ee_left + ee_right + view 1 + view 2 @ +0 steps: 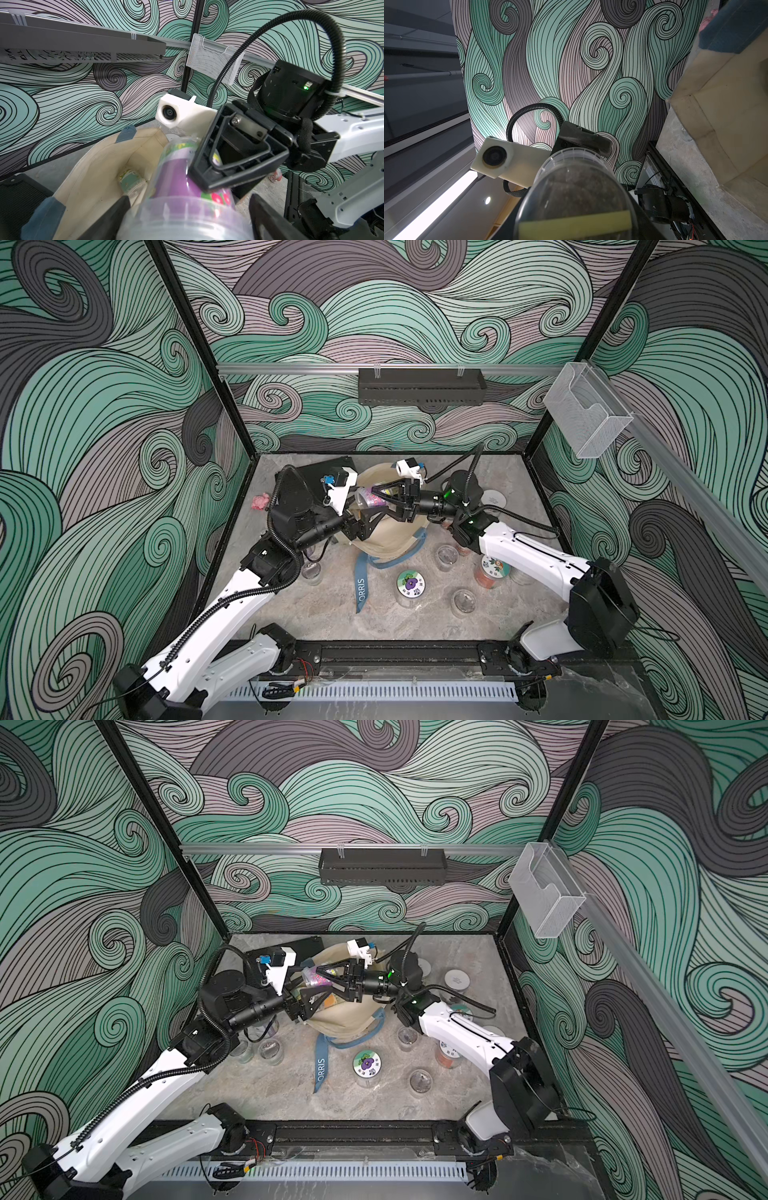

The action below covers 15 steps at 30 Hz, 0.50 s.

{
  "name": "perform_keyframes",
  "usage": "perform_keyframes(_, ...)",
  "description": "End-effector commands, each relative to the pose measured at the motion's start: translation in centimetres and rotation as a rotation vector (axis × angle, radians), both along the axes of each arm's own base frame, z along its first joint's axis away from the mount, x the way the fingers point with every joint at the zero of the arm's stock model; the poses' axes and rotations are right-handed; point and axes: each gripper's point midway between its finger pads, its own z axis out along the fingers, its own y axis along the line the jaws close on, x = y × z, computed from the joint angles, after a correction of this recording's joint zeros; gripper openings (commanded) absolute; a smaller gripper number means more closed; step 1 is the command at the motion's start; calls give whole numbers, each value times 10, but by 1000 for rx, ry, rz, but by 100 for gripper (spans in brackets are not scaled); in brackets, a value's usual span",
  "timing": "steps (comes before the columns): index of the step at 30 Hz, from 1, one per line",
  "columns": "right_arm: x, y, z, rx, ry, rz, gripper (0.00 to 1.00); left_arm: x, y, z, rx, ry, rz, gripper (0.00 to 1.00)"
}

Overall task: Take out the seed jars from the canvas bag
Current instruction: Place the seed jar at the center of the board.

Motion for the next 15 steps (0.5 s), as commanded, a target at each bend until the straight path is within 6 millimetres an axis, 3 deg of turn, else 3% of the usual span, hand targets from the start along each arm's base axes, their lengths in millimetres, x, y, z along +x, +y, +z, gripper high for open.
perform_keyframes(1, -3, 2, 1, 12, -31, 10, 52, -6, 0, 18, -28, -31, -18, 80)
perform_keyframes(8, -1, 3, -2, 7, -24, 3, 57, -6, 1, 13, -14, -1, -11, 63)
perform_keyframes(15, 2, 2, -7, -15, -22, -11, 70, -7, 4, 13, -8, 5, 3, 62)
